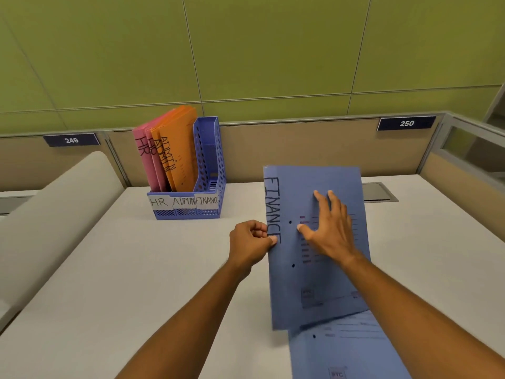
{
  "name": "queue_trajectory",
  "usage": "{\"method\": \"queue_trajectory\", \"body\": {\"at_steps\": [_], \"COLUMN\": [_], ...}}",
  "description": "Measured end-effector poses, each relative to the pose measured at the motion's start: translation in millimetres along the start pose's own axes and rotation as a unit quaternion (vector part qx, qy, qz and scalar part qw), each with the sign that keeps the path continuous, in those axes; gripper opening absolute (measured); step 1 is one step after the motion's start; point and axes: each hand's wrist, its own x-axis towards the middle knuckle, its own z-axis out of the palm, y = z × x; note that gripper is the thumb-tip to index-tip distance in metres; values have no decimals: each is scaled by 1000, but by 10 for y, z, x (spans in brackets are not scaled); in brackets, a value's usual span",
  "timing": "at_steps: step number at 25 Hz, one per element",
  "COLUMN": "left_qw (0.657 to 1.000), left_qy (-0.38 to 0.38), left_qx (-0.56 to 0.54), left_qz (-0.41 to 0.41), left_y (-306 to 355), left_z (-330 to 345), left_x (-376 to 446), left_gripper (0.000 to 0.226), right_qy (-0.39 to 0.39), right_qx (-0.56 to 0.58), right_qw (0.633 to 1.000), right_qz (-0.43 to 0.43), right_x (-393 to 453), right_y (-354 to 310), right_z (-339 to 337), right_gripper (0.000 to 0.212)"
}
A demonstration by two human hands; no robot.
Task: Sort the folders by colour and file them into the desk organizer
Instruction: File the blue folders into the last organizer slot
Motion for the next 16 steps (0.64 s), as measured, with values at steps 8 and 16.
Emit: {"method": "queue_trajectory", "body": {"at_steps": [8,16], "left_qw": [987,967], "left_qy": [95,166], "left_qx": [46,55], "left_qz": [123,185], "left_y": [242,263], "left_z": [-779,-1668], "left_x": [310,670], "left_gripper": [18,28], "right_qy": [74,155], "right_qx": [41,17], "right_qw": [995,979], "right_qz": [-55,-129], "right_x": [612,1399], "right_y": [-640,-1611], "right_z": [-103,-179], "right_gripper": [81,66]}}
